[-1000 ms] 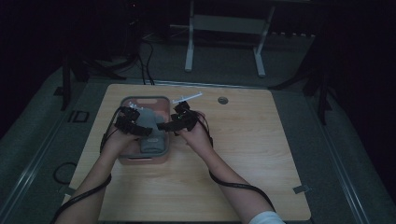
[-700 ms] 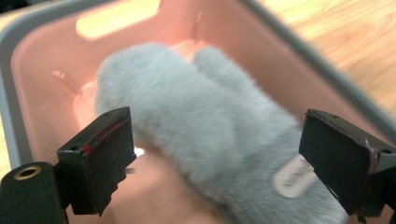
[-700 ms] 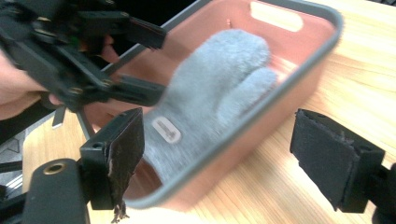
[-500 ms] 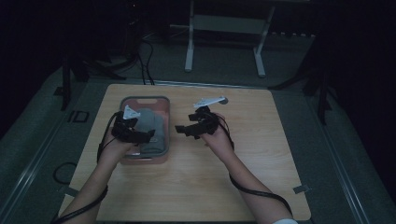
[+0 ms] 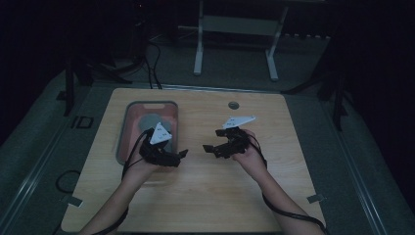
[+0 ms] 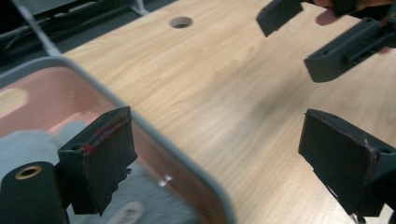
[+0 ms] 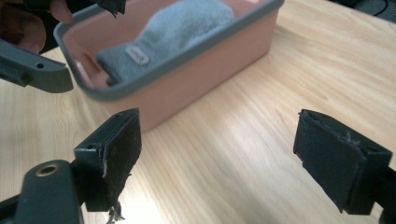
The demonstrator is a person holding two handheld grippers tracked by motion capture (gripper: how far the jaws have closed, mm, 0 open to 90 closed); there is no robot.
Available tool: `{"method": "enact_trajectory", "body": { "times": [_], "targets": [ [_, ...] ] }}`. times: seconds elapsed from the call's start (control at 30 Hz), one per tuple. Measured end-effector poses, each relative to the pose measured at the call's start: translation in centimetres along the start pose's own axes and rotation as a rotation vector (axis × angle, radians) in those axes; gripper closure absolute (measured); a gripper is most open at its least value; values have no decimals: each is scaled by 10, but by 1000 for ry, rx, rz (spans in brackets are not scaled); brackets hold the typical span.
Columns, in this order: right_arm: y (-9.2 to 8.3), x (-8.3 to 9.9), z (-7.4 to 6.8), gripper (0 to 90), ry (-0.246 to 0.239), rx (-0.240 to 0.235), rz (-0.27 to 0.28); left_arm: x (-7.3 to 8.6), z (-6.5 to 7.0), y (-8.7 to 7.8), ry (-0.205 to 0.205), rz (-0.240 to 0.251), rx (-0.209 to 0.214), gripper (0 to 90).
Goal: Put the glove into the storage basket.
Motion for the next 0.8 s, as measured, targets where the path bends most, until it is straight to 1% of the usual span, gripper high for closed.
{"method": "enact_trajectory", "body": {
  "times": [0.03,0.07,0.13,0.2,0.27,0.33,0.47,0.57,0.6,0.67,0.8],
  "targets": [
    [0,0,0,149,0,0,0,0,0,0,0,0,0,110],
    [-2,3,1,149,-1,2,-1,0,5,2,6,4,15,110],
    [-8,12,2,149,-11,6,-3,-1,12,4,17,12,28,110],
    [-13,20,3,148,-21,8,-7,0,21,7,35,15,51,110],
    [-18,28,5,148,-29,16,-12,0,28,10,44,13,63,110],
    [-24,36,7,148,-26,24,-16,2,34,15,57,13,80,110],
    [-37,53,12,148,-21,43,-17,6,45,24,53,20,119,110],
    [-46,63,16,148,-23,53,-18,10,52,32,68,35,162,110],
    [-48,67,17,148,-21,55,-21,13,55,35,76,30,177,110],
    [-53,73,19,148,-20,63,-30,16,60,40,85,29,191,110],
    [-60,86,23,148,-4,72,-34,22,72,51,93,12,224,110]
  ]
}}
Point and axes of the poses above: each handheld gripper's, and its own axes: y roughly forward along the jaws, x roughly out of its underside, z roughly to its right, the point moved 3 cm from there along y, roughly forward along the jaws, and after that the axes turned 1 degree about z, right-handed, at the moved point
